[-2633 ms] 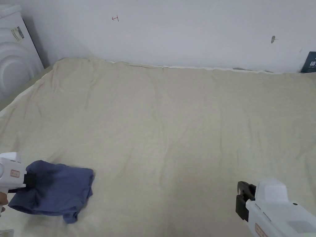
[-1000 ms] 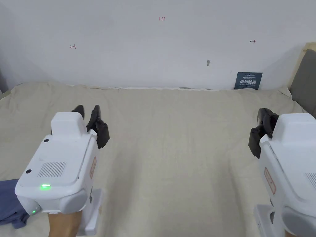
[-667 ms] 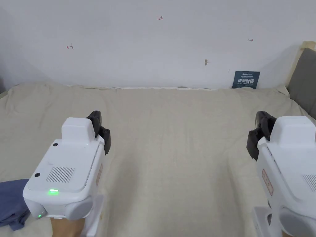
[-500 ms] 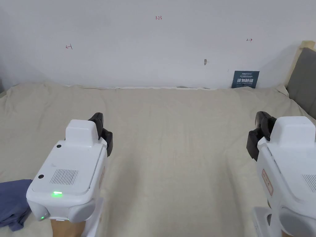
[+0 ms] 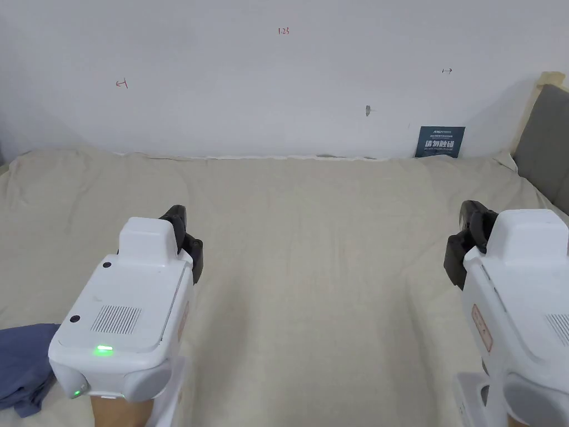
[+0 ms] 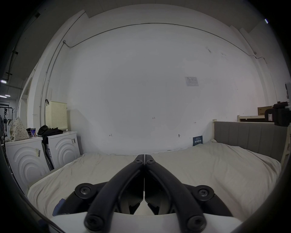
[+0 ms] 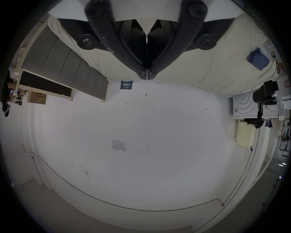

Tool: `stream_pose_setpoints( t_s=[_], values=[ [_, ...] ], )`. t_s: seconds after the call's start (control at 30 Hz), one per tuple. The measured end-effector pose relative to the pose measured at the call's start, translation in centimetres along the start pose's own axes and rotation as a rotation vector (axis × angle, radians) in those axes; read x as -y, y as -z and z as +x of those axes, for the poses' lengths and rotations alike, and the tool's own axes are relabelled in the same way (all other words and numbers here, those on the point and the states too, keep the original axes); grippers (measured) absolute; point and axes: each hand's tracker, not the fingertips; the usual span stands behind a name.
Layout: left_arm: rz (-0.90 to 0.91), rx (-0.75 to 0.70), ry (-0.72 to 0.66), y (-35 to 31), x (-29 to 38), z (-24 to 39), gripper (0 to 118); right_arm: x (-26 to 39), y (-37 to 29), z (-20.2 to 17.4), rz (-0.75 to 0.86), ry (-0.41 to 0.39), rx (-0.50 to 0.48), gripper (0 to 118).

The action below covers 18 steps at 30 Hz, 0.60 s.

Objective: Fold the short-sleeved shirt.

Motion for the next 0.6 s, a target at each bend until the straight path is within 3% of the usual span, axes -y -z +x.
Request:
stream_pose_setpoints(
  t_s=[0.6],
  values=[
    [-0.003,-0.001,-0.013,-0.19,-0.05,-0.31,0,-0.16,-0.31,0.03,0.005,0.002,0.002,2]
  ],
)
